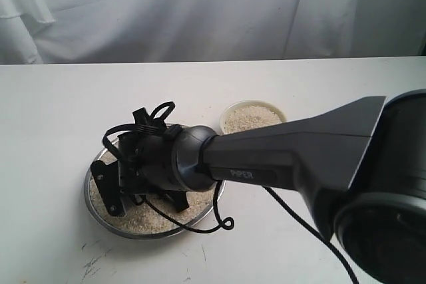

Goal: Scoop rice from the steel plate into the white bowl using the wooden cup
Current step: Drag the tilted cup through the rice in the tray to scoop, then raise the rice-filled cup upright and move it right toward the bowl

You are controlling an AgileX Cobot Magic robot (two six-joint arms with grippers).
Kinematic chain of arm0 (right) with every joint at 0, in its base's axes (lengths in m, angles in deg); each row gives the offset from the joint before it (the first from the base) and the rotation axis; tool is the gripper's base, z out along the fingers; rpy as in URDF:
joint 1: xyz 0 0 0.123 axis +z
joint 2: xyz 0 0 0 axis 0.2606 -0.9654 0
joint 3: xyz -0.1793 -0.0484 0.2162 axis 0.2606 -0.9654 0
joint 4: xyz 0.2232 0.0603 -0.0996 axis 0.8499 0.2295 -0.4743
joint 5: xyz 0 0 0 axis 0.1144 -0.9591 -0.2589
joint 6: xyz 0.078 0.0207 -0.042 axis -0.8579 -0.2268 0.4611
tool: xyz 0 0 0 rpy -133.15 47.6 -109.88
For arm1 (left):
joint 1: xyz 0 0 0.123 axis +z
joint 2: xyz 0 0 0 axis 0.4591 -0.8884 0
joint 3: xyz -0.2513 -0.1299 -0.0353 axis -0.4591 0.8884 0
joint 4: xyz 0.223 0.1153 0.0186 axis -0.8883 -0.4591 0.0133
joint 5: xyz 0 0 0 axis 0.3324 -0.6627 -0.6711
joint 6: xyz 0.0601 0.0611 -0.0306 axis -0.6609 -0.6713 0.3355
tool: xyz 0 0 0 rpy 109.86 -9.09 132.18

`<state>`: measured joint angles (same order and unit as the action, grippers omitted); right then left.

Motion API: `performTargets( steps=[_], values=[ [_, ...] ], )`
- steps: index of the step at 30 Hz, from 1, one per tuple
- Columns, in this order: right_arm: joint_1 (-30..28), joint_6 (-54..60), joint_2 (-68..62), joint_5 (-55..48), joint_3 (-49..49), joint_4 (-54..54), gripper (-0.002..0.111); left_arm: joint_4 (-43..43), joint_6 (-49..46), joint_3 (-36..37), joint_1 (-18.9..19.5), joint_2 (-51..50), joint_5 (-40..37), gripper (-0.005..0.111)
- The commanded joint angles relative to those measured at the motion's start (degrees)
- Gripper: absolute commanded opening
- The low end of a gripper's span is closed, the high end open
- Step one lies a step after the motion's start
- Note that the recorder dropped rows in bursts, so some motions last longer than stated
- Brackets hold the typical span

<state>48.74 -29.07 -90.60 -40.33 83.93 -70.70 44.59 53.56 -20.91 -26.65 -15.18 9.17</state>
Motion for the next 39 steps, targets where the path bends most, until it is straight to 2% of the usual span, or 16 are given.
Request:
performTargets(
  steps=[1, 39],
  values=[
    [-0.5, -0.6, 0.1, 4.7, 0.0, 2.3, 0.000, 0.0, 0.2, 0.3, -0.1, 0.3, 0.4, 0.000],
    [-6.8, 2.7, 0.1, 12.5, 0.0, 19.8, 0.000, 0.0, 0.2, 0.3, -0.1, 0.3, 0.4, 0.000]
  ],
)
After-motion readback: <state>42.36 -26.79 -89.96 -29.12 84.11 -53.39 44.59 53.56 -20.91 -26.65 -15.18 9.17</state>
